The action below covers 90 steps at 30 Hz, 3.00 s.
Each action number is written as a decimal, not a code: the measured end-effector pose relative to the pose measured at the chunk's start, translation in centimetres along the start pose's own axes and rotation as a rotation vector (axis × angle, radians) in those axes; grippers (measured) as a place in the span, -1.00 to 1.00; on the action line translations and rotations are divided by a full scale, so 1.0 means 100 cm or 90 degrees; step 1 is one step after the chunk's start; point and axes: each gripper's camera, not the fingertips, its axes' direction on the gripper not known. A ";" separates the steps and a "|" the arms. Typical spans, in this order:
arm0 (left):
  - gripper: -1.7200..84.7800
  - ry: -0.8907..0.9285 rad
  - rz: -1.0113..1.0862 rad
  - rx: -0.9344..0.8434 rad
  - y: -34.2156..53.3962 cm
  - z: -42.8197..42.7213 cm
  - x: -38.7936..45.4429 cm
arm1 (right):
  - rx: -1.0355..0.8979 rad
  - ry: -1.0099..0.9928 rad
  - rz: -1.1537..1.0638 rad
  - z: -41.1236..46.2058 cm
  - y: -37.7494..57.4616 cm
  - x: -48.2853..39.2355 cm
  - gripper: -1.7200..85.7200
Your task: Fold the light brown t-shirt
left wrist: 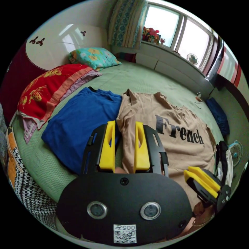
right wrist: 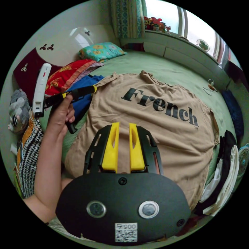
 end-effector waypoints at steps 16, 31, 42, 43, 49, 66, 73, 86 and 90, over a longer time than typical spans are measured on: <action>-0.85 0.108 -0.029 -0.023 -0.006 0.035 -0.072 | -0.047 -0.062 -0.132 0.095 -0.156 -0.062 -0.78; -0.85 0.128 0.004 -0.027 -0.011 0.053 -0.104 | -0.355 0.108 -0.132 0.372 -0.407 -0.159 -0.71; -0.85 0.175 -0.020 -0.016 -0.012 0.061 -0.122 | -0.274 0.142 -0.109 0.387 -0.438 -0.163 -0.98; -0.85 0.177 -0.020 -0.013 -0.012 0.060 -0.122 | -0.264 0.150 -0.106 0.383 -0.439 -0.157 -0.98; -0.85 0.182 -0.015 -0.011 -0.009 0.062 -0.120 | -0.269 0.066 -0.030 0.388 -0.434 -0.119 -0.93; -0.84 0.170 0.006 -0.015 -0.011 0.067 -0.120 | -0.320 0.099 -0.043 0.463 -0.448 -0.109 -0.77; -0.84 0.159 0.008 -0.023 -0.014 0.071 -0.120 | -0.325 0.103 -0.037 0.475 -0.447 -0.088 -0.87; -0.84 0.140 0.033 -0.015 -0.013 0.069 -0.092 | -0.233 0.029 -0.032 0.393 -0.423 -0.016 -0.97; -0.84 0.128 0.073 -0.019 -0.012 0.067 -0.079 | -0.173 -0.031 0.010 0.354 -0.401 0.033 -0.97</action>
